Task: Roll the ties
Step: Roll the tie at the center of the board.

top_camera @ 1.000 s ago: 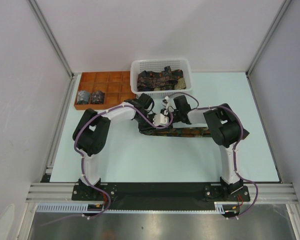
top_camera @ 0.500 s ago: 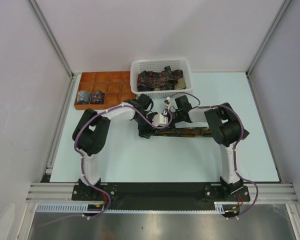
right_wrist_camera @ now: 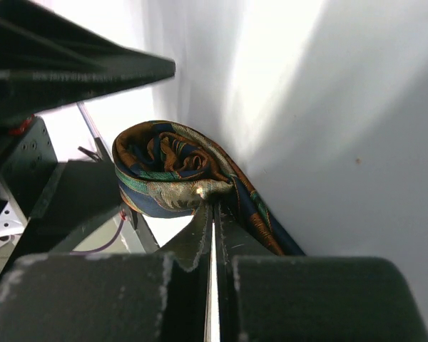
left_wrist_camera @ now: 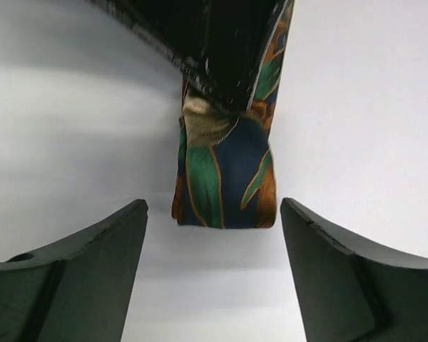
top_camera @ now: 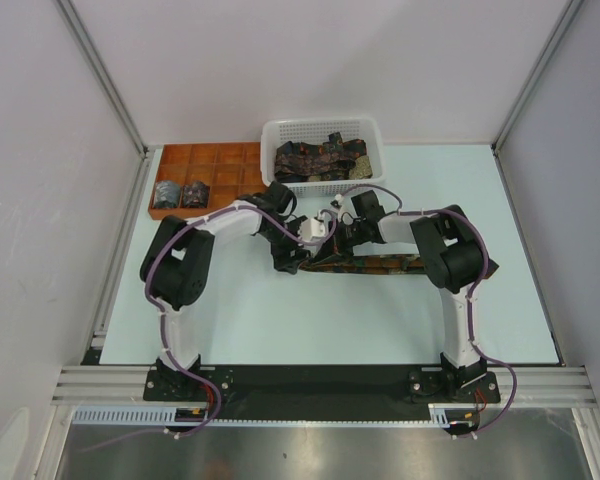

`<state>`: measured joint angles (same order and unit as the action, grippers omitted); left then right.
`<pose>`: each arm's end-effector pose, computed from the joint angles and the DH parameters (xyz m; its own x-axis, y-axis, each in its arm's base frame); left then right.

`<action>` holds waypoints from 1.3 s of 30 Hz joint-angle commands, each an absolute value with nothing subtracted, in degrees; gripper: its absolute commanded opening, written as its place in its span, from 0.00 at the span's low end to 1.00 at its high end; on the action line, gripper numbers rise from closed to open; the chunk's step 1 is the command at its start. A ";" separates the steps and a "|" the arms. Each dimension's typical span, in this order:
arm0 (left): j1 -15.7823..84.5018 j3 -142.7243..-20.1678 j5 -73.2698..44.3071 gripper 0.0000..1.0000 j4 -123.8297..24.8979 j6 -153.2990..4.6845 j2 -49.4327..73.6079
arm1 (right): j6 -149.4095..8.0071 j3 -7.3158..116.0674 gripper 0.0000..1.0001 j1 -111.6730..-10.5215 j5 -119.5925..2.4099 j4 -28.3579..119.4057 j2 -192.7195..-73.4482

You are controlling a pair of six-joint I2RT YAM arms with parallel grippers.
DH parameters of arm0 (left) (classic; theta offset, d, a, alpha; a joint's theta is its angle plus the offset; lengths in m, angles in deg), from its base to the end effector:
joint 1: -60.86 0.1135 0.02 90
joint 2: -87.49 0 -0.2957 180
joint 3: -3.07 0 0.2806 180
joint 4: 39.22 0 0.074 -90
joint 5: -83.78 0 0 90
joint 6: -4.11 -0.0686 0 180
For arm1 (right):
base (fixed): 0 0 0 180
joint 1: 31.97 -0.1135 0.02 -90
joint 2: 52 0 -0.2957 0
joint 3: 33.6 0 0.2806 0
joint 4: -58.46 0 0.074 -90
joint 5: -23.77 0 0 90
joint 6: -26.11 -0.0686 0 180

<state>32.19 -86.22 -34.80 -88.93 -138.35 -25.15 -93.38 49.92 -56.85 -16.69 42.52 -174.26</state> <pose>0.3620 -0.2354 0.1468 -0.0804 0.8376 -0.5404 0.9968 0.0648 -0.0478 0.4001 0.2431 0.0913 -0.9752 -0.1001 -0.1976 -0.2206 0.5203 0.8250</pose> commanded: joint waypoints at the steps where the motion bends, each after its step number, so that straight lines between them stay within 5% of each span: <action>1: 30.36 -89.95 -38.30 0.76 -88.74 -137.74 -25.26 | -90.69 50.28 0.00 -56.49 -22.73 39.35 -176.10; 13: 26.85 -93.83 -35.85 0.34 -92.61 -139.23 -27.64 | -96.15 52.22 0.00 -58.07 -17.02 47.00 -177.16; 26: 24.65 -92.51 -27.67 0.29 -95.16 -141.79 -30.54 | -90.94 48.44 0.35 -52.62 -10.60 35.91 -166.53; 39: 24.65 -91.54 -28.37 0.33 -94.38 -141.87 -30.02 | -96.32 50.99 0.45 -56.40 -15.69 41.73 -171.18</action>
<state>25.24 -92.76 -29.36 -92.61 -140.50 -28.16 -96.16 48.54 -55.52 -12.91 41.02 -169.30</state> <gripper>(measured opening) 0.328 0.449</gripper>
